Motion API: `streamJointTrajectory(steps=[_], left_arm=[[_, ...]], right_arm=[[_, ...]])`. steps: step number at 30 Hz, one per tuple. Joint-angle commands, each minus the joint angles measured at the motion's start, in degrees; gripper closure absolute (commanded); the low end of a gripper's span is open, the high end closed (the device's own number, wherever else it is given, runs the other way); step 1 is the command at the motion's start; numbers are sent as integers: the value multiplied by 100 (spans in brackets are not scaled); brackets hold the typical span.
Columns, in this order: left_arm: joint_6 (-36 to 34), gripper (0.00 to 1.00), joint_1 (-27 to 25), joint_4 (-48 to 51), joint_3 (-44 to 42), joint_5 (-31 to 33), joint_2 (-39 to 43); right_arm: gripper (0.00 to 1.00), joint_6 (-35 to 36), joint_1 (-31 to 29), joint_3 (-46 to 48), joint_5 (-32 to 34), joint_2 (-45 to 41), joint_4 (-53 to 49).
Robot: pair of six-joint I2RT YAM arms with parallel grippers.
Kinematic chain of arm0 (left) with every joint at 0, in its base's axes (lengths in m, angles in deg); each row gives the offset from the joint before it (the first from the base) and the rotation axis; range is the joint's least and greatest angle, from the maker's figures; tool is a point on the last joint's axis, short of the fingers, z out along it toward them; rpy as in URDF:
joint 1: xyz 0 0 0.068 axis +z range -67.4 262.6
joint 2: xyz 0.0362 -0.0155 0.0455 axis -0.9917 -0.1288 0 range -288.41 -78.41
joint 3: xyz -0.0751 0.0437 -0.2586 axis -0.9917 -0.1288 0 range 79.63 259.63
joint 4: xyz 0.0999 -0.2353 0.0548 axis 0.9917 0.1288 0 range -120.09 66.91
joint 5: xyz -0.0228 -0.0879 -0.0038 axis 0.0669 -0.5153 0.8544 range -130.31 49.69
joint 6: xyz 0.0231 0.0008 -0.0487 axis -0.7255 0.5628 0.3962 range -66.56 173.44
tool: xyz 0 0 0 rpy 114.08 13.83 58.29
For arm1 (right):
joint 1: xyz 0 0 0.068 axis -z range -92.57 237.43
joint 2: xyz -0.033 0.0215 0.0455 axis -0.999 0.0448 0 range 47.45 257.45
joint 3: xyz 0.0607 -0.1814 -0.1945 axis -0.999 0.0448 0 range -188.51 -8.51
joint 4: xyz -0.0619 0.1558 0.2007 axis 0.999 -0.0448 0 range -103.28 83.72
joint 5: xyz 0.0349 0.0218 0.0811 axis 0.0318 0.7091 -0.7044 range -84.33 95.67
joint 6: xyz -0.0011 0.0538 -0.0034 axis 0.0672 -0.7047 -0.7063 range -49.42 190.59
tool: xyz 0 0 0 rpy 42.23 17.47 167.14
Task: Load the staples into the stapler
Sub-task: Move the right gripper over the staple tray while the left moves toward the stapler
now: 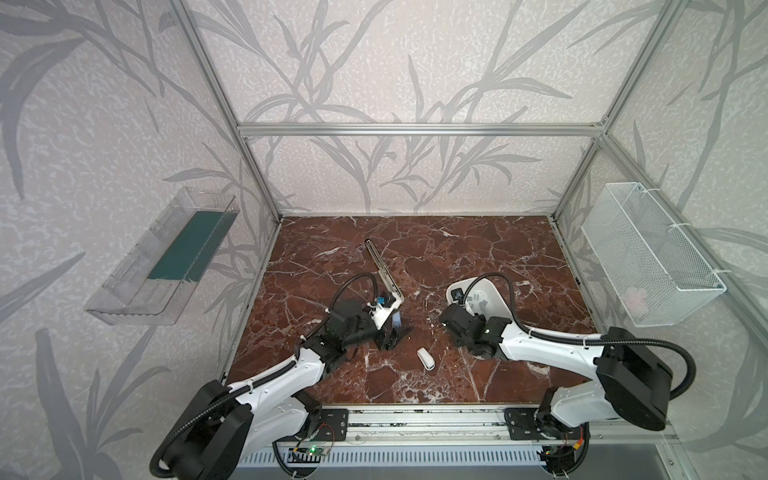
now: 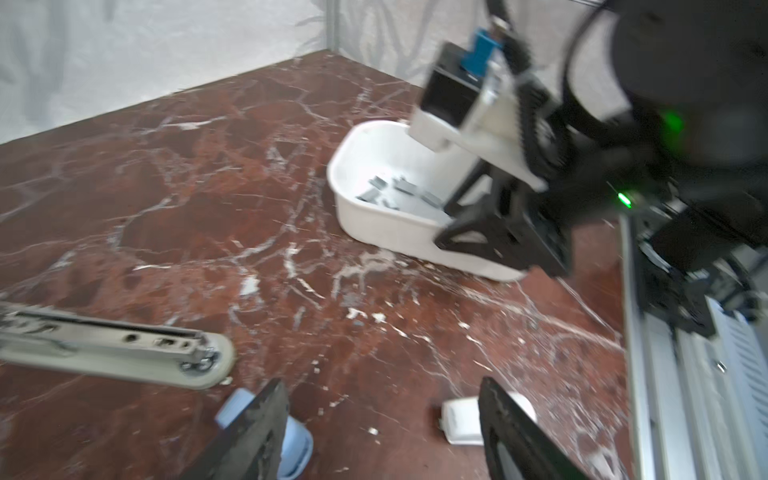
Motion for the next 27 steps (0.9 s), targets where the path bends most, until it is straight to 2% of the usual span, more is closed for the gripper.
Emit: streamJointTrajectory(steps=[1,6,9,11,16,21,25,27], left_arm=[[-1432,29,-242,-873,-320,-927,150],[-2934,40,-556,-374,-371,-1328,-115],[-3914,41,-799,129,-304,-1509,-374],[-4325,42,-957,489,-225,-1514,-443],[-4856,42,-1124,1222,174,-1376,-707],[-5258,41,-1174,1407,520,-1404,-1126],[-5508,38,-1174,1788,1015,-1469,-1604],[-5781,38,-1166,2338,1423,-1411,-1948]], right_arm=[[60,164,150,104,-165,-292,119],[57,318,261,211,-321,-686,287],[54,426,292,218,-354,-882,403],[51,504,301,221,-429,-1045,459],[37,688,301,478,-595,-1729,739],[23,900,385,1063,-696,-2584,1371],[19,937,690,1326,-791,-3193,1289],[19,949,902,1486,-838,-3458,1290]])
